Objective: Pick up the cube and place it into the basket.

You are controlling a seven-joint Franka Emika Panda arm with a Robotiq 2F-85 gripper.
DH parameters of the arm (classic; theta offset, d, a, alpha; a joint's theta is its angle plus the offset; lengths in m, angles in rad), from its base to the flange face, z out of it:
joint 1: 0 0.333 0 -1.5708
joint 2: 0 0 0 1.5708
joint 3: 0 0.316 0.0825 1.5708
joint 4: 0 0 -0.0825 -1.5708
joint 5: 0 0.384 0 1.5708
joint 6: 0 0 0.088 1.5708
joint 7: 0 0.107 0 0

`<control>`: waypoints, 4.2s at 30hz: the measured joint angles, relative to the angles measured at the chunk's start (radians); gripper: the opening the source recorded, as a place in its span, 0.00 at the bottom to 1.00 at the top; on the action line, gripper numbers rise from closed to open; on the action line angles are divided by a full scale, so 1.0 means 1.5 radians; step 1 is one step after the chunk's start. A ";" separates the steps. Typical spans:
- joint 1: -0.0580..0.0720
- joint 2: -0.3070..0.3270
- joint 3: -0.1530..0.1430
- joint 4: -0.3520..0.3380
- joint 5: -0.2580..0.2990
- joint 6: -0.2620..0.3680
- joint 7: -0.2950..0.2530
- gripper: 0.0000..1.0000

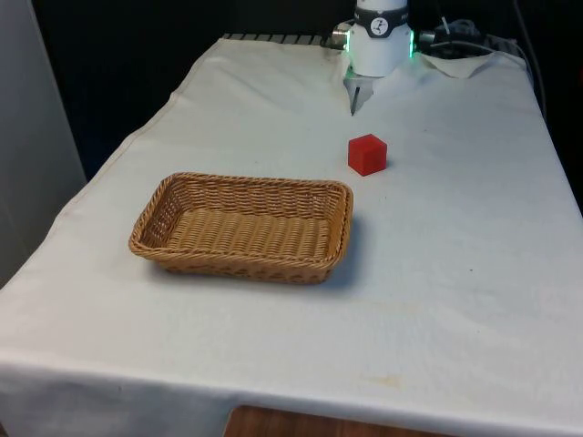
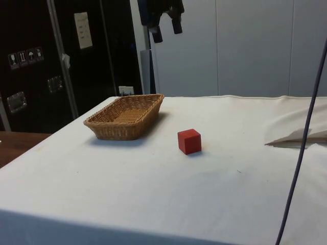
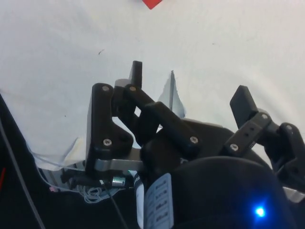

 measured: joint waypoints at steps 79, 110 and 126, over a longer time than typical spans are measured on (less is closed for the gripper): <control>0.000 0.055 0.028 -0.154 0.001 0.221 0.370 1.00; 0.000 0.091 0.045 -0.207 0.001 0.318 0.491 1.00; 0.000 0.116 0.055 -0.241 0.013 0.397 0.538 1.00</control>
